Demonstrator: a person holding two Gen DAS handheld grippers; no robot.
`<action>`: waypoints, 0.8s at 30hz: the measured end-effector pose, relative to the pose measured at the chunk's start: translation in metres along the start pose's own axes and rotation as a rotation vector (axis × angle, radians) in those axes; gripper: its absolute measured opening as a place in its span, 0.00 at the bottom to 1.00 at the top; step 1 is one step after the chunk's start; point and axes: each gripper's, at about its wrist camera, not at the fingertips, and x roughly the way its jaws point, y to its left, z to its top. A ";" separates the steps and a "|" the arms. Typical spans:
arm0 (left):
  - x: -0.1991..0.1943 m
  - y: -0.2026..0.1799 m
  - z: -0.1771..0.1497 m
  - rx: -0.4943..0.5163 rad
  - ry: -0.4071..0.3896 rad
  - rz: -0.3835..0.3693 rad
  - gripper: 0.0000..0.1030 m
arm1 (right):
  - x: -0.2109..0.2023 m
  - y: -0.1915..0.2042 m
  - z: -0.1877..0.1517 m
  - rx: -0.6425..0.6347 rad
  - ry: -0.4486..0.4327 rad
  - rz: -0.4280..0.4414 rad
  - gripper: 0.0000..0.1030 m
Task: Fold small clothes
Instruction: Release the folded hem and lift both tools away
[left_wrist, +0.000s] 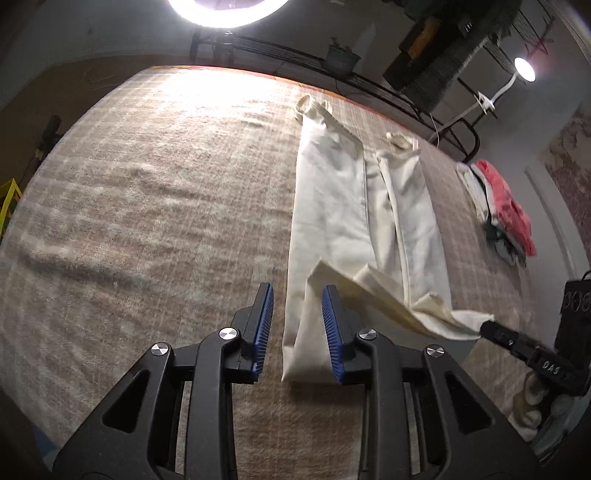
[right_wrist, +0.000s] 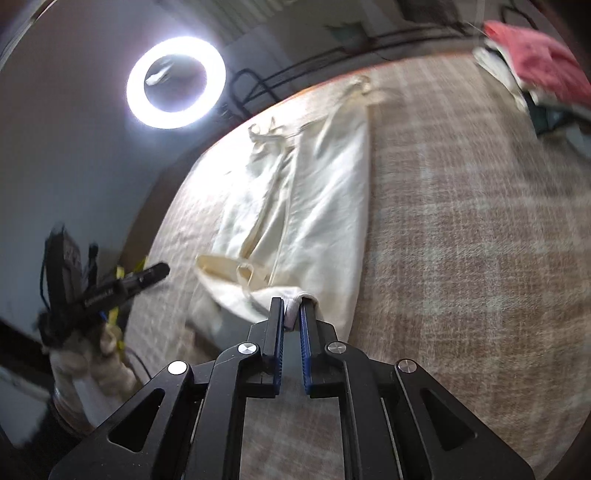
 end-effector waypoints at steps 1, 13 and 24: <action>0.003 -0.004 -0.002 0.028 0.007 0.012 0.26 | 0.000 0.001 -0.002 -0.017 0.000 -0.003 0.07; 0.021 -0.019 -0.002 0.101 0.001 0.071 0.26 | 0.005 -0.026 0.038 0.114 -0.069 0.079 0.34; 0.040 -0.029 0.000 0.132 0.013 0.104 0.26 | 0.022 -0.026 0.009 -0.006 -0.006 -0.095 0.34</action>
